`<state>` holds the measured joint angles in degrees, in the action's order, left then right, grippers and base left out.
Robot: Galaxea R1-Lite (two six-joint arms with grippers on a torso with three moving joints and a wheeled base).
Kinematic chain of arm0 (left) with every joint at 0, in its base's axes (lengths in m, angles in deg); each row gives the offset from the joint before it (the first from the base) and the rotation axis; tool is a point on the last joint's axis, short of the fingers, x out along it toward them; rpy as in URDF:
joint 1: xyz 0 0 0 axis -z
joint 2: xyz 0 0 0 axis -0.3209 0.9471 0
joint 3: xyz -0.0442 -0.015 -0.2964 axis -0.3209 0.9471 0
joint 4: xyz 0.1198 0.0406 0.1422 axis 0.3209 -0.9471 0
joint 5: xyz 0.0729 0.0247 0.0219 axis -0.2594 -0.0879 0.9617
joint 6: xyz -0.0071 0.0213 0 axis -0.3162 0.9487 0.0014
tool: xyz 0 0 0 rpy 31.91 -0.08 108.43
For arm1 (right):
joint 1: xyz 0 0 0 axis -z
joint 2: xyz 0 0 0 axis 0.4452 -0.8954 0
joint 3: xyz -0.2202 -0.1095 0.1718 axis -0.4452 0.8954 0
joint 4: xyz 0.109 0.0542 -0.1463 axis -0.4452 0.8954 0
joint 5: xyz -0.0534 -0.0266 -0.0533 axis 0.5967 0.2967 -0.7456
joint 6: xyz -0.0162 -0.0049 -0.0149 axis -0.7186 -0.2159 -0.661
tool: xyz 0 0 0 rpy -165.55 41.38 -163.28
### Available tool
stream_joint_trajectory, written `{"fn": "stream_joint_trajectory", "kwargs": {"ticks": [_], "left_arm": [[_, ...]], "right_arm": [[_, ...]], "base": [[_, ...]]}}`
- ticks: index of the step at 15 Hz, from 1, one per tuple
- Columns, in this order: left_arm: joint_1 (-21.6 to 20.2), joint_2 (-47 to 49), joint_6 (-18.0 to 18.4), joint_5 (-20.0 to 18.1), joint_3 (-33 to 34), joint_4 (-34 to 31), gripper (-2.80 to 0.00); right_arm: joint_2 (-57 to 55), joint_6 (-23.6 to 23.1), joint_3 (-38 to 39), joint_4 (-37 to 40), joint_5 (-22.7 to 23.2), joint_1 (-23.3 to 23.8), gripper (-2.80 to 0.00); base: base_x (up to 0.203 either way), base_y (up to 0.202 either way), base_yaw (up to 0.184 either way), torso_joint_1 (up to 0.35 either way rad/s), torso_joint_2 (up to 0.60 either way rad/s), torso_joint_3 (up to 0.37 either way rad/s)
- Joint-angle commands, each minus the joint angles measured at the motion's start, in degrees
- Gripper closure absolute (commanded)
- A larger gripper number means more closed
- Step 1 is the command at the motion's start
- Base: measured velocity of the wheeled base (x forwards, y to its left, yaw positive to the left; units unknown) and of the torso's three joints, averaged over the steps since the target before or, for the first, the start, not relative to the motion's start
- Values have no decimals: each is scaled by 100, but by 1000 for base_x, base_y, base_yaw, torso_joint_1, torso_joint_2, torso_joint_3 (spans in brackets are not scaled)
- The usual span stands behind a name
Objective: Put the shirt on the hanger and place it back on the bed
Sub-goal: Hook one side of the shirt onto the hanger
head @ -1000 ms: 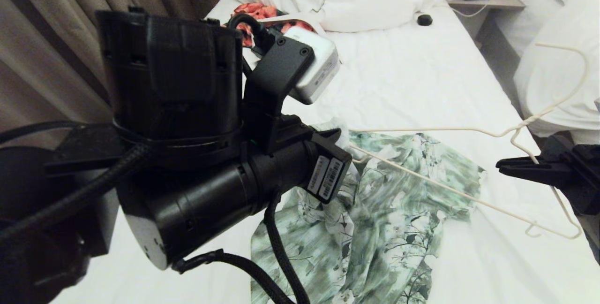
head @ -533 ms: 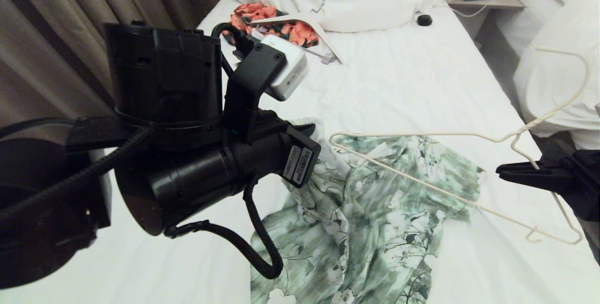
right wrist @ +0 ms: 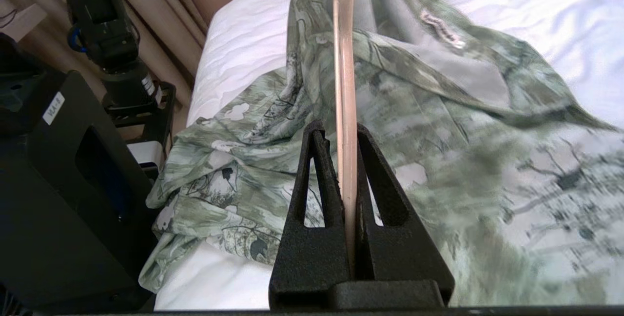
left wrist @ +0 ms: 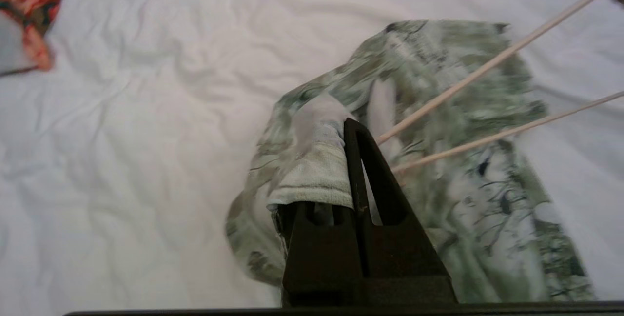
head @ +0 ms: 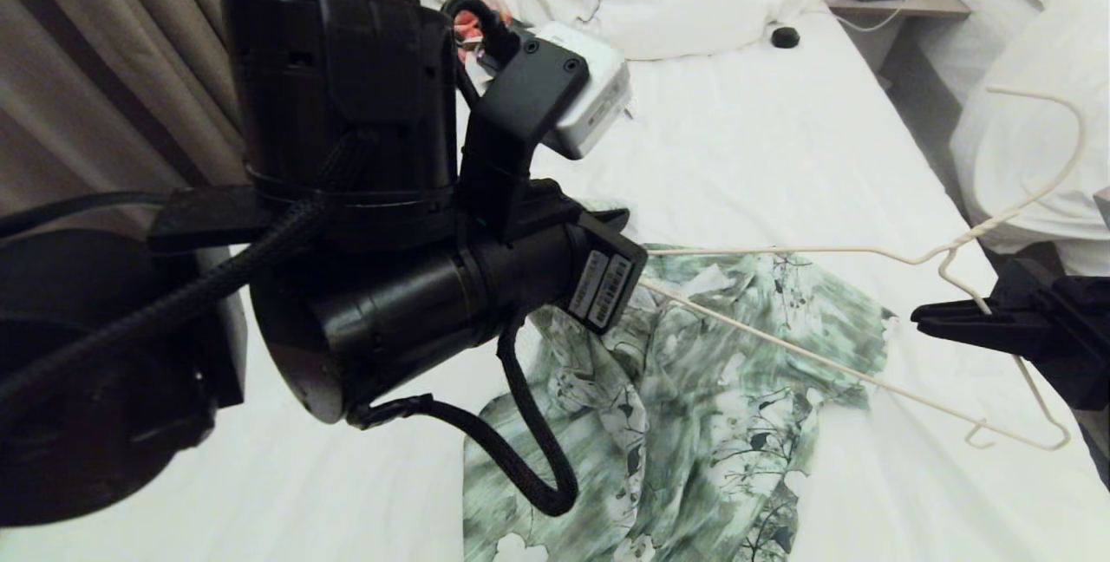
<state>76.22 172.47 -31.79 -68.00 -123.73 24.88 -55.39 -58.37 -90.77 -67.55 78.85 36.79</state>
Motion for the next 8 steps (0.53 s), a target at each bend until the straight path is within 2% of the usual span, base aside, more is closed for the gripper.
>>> {"fn": "stream_joint_trajectory", "kwargs": {"ticks": [1,3,8], "left_arm": [[276,193,15,43,-193,11,0],[549,429,15,136,-538,10,0],[851,1085,15,142,-1251,18,0]], "right_arm": [[-30,-24,-30,-4,53,-33,0],[-48,-24,-107,-4,68,-66,0],[7,-16,-125,-4,151,-156,0]], "base": [[0,0,0,0,0,0],[0,0,0,0,0,0],[0,0,0,0,0,0]]}}
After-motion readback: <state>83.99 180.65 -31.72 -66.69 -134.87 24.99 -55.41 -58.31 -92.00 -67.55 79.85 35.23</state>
